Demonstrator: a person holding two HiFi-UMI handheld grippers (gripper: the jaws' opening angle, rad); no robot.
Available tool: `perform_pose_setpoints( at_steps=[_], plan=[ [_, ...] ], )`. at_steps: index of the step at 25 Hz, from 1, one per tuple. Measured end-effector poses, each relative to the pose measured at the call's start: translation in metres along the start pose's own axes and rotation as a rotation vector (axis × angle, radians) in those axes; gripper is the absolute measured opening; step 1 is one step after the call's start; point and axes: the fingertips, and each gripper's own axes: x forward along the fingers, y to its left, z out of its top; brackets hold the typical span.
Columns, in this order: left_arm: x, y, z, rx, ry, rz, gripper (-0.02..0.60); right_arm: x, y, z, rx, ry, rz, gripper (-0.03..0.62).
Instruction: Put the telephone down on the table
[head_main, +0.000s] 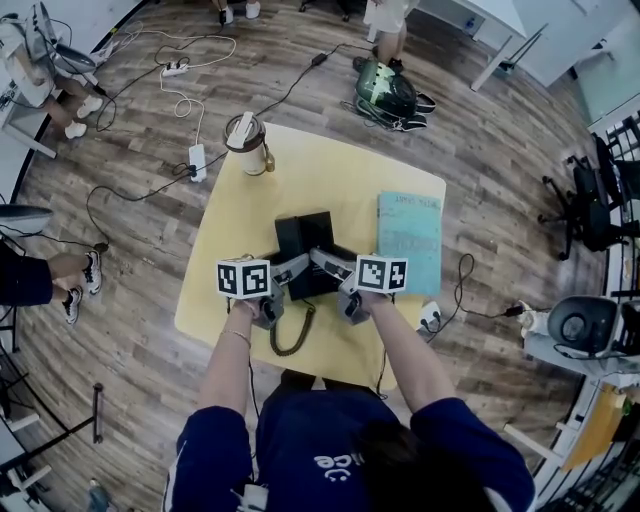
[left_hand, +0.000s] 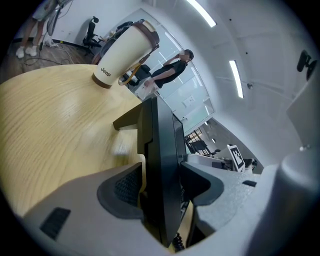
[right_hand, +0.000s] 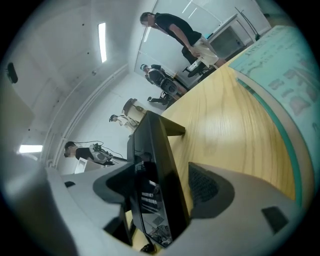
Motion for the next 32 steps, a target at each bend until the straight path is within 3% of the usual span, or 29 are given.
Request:
perform_pose_setpoints(
  at_steps=[7, 13, 19, 27, 32],
  plan=[
    [-0.012, 0.008, 0.003, 0.004, -0.056, 0.184, 0.298, -0.016, -0.009, -0.007, -0.105, 0.038, -0.158, 0.403],
    [-0.035, 0.006, 0.01, 0.078, -0.115, 0.335, 0.299, -0.039, 0.007, 0.01, -0.158, -0.081, -0.188, 0.405],
    [-0.05, -0.022, 0.009, 0.156, -0.161, 0.332, 0.298, -0.065, 0.024, 0.021, -0.325, -0.138, -0.28, 0.405],
    [-0.072, -0.079, 0.005, 0.34, -0.246, 0.327, 0.298, -0.106, 0.072, 0.024, -0.439, -0.214, -0.195, 0.405],
    [-0.091, -0.12, 0.005, 0.326, -0.351, 0.279, 0.298, -0.132, 0.103, 0.014, -0.511, -0.245, -0.171, 0.405]
  ],
)
